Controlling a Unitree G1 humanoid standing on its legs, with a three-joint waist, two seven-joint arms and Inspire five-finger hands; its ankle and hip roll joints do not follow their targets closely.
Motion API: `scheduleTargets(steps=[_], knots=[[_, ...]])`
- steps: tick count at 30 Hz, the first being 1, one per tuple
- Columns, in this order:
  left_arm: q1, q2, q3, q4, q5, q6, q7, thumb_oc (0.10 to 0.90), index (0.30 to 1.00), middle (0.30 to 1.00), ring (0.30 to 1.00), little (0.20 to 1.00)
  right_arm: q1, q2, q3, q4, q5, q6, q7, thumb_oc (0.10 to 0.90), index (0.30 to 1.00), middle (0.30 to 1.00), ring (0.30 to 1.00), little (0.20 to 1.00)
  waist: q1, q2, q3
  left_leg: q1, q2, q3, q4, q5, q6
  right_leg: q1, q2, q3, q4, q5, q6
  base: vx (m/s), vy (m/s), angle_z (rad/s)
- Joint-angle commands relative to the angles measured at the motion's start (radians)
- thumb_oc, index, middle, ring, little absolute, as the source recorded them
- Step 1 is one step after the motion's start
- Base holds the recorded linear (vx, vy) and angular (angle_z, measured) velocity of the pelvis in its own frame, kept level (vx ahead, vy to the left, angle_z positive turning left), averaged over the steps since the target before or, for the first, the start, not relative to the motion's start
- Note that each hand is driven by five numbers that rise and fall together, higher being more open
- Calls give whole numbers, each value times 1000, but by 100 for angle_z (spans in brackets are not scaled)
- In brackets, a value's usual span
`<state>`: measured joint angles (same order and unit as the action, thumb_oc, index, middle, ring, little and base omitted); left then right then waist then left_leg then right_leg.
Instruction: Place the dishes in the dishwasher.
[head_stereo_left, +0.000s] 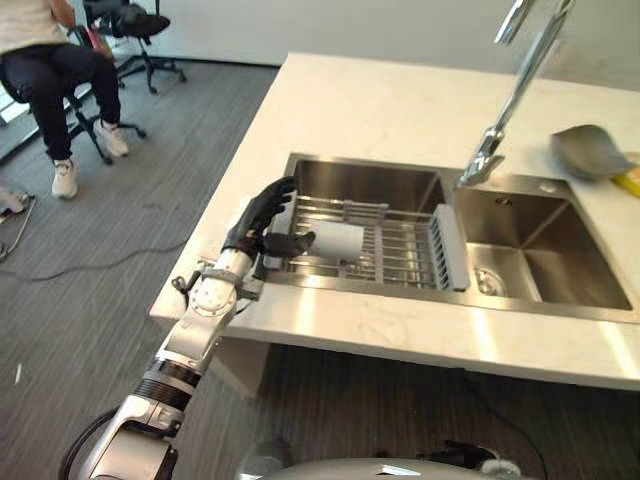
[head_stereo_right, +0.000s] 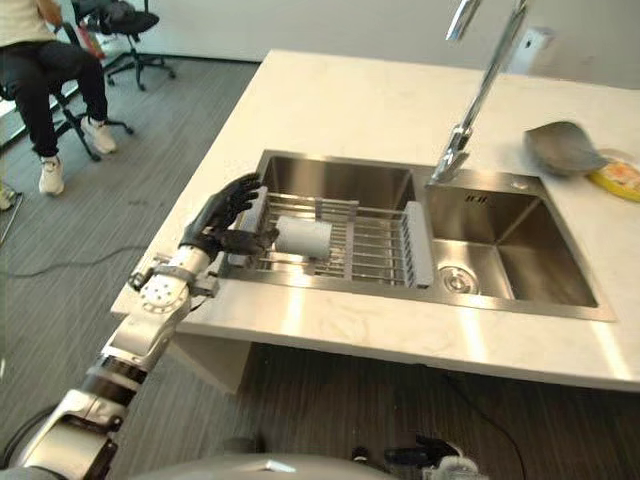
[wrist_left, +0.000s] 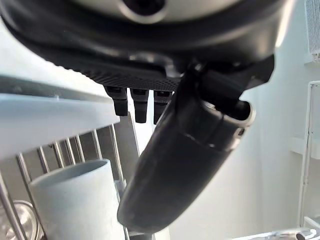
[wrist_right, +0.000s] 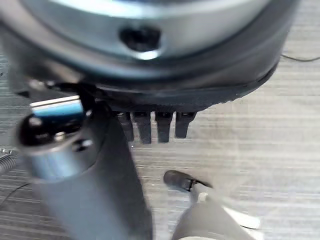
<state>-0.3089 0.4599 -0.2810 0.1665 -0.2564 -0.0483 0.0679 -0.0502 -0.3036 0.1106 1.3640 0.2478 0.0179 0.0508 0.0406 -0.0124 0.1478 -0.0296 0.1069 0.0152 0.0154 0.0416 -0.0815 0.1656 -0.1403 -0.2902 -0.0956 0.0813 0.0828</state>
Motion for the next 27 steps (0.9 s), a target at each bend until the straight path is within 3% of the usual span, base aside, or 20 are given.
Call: scheduleTargets(steps=[1,2,6,13,20,27], knots=[[-139,17,40,-50,57,-78,9,800,900,900,900,900,27,-12,5,4,53,-9,-8,800,900,900,900,900,15,35,-30,44,-9,-7,39,-36,-27,-65,-25,-17,38,-41,77,114,86,-37],[-152,16,4,-44,74,-77,-4,800,900,900,900,900,28,7,0,0,67,-8,-12,800,900,900,900,900,2,47,-50,84,-2,21,-42,-19,-32,-52,-24,-33,15,-34,85,108,91,-24],[-151,24,-36,-38,125,-82,-13,800,900,900,900,900,36,55,36,-9,67,-10,3,800,900,900,900,900,-8,65,-79,146,3,41,-103,-17,-32,-52,-25,-18,8,-35,93,86,64,-7],[-190,55,-110,-28,243,-90,-18,800,900,900,900,900,39,84,88,-45,41,-24,3,800,900,900,900,900,-17,73,-84,173,5,61,-103,-32,-31,-47,-22,2,8,-35,96,27,15,-15],[-301,152,-259,-11,443,-105,-33,800,900,900,900,900,60,83,82,-55,65,-34,-8,800,900,900,900,900,-39,82,-91,178,10,79,-103,-37,-33,-52,-19,13,8,-33,107,6,-11,-12],[-343,180,-307,57,525,-106,-6,800,900,900,900,900,81,106,95,-58,76,-36,-13,800,900,900,900,900,-46,85,-92,182,11,92,-103,-40,-33,-59,-17,18,8,-29,112,3,-4,-4]])
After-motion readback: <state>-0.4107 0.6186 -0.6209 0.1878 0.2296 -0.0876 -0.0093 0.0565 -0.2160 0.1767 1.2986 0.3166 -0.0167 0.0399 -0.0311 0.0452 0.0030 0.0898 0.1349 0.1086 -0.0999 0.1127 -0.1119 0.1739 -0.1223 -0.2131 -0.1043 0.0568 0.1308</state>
